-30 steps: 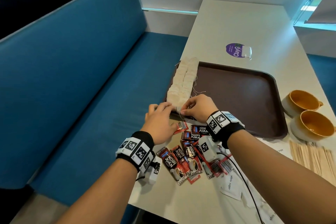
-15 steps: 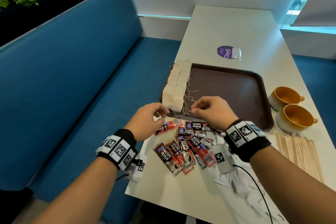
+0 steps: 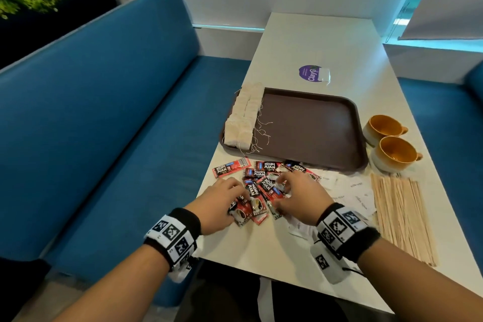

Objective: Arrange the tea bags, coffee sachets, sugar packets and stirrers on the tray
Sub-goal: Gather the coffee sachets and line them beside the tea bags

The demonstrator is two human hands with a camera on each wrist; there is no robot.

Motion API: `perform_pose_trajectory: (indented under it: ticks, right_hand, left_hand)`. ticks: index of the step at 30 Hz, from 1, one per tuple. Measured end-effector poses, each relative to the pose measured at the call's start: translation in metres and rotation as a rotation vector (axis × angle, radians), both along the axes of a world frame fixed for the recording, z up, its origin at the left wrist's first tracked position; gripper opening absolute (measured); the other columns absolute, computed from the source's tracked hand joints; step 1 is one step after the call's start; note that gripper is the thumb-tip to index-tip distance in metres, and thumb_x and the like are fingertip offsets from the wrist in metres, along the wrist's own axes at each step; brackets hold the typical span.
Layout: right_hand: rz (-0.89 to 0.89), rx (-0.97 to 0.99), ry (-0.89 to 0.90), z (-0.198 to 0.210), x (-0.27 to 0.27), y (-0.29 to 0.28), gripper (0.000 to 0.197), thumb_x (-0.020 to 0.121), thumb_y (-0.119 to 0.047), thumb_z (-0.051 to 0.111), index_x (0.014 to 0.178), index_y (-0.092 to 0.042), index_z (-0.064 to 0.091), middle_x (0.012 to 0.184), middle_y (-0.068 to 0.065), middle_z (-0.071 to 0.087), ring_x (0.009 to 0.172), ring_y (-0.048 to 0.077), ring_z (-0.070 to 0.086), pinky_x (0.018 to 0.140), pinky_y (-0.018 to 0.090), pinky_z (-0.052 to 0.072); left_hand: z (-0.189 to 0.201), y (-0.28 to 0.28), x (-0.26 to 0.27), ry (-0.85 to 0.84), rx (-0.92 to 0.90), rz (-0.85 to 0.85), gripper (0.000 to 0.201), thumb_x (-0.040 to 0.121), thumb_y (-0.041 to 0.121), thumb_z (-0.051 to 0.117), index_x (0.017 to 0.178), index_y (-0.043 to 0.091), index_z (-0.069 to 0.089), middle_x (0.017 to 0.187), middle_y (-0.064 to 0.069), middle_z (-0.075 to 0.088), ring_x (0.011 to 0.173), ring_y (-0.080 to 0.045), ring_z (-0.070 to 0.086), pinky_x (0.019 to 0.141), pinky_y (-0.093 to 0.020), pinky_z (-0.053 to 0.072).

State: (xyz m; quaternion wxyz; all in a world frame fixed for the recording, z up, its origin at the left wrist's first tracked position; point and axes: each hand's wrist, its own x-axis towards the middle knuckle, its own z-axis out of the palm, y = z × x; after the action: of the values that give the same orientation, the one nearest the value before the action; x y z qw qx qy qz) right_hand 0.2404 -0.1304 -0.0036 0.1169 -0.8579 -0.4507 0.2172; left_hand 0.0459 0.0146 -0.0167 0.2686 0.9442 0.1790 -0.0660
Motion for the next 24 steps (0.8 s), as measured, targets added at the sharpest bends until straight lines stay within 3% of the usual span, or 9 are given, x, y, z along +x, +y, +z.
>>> perform_pose_trajectory:
  ticks: [5, 9, 13, 15, 17, 21, 24]
  right_hand:
    - [0.056, -0.04, -0.057, -0.005, -0.009, 0.008, 0.049, 0.082, -0.046, 0.079, 0.125, -0.029, 0.062, 0.118, -0.004, 0.064, 0.106, 0.018, 0.061, 0.087, 0.032, 0.052]
    - [-0.017, -0.01, 0.094, -0.006, -0.005, 0.011, 0.031, 0.082, -0.034, 0.081, 0.107, -0.024, 0.065, 0.092, -0.006, 0.068, 0.082, 0.012, 0.066, 0.073, 0.03, 0.055]
    - [-0.107, 0.121, 0.253, 0.001, 0.002, 0.009, 0.02, 0.079, -0.02, 0.077, 0.081, -0.014, 0.058, 0.08, 0.001, 0.067, 0.069, 0.016, 0.065, 0.064, 0.031, 0.058]
    - [-0.168, 0.197, 0.317, 0.005, 0.004, 0.007, 0.021, 0.076, -0.013, 0.072, 0.073, -0.01, 0.052, 0.07, 0.003, 0.061, 0.059, 0.016, 0.057, 0.055, 0.028, 0.052]
    - [-0.239, 0.282, 0.413, 0.009, 0.002, 0.004, 0.023, 0.076, -0.008, 0.067, 0.068, -0.011, 0.046, 0.065, 0.007, 0.054, 0.056, 0.02, 0.055, 0.054, 0.036, 0.05]
    - [-0.316, 0.358, 0.588, 0.01, -0.008, 0.006, 0.03, 0.076, 0.009, 0.057, 0.072, -0.014, 0.038, 0.068, 0.015, 0.056, 0.049, 0.02, 0.059, 0.046, 0.032, 0.046]
    - [-0.304, 0.336, 0.585, 0.008, -0.016, 0.014, 0.029, 0.077, 0.012, 0.05, 0.087, -0.015, 0.047, 0.076, 0.012, 0.06, 0.055, 0.023, 0.055, 0.046, 0.03, 0.041]
  left_hand:
    - [0.001, -0.009, 0.0, 0.02, 0.073, 0.016, 0.045, 0.085, 0.013, 0.065, 0.122, 0.035, 0.054, 0.12, 0.011, 0.052, 0.114, -0.017, 0.049, 0.098, -0.039, 0.045]
    - [0.002, -0.013, -0.002, 0.024, 0.056, 0.031, 0.041, 0.086, 0.015, 0.068, 0.119, 0.034, 0.053, 0.118, 0.011, 0.052, 0.111, -0.016, 0.052, 0.096, -0.038, 0.046]
    - [0.005, -0.013, -0.004, 0.015, -0.085, 0.134, 0.049, 0.077, 0.015, 0.082, 0.115, 0.034, 0.056, 0.109, 0.011, 0.055, 0.095, -0.01, 0.057, 0.084, -0.028, 0.049]
    - [0.005, -0.011, -0.006, 0.017, -0.122, 0.148, 0.044, 0.076, 0.014, 0.083, 0.11, 0.031, 0.061, 0.098, 0.011, 0.061, 0.083, -0.008, 0.056, 0.073, -0.022, 0.048]
    - [0.002, -0.007, -0.009, 0.016, -0.178, 0.162, 0.035, 0.074, 0.012, 0.083, 0.1, 0.028, 0.066, 0.085, 0.011, 0.065, 0.071, -0.005, 0.056, 0.067, -0.019, 0.049]
    - [0.005, 0.001, -0.016, 0.0, -0.226, 0.207, 0.021, 0.078, 0.014, 0.083, 0.085, 0.027, 0.068, 0.074, 0.011, 0.061, 0.063, 0.0, 0.052, 0.064, -0.017, 0.048]
    - [0.014, 0.01, -0.022, -0.043, -0.263, 0.222, 0.022, 0.079, 0.014, 0.079, 0.079, 0.029, 0.063, 0.078, 0.007, 0.066, 0.069, -0.002, 0.057, 0.071, -0.023, 0.051]
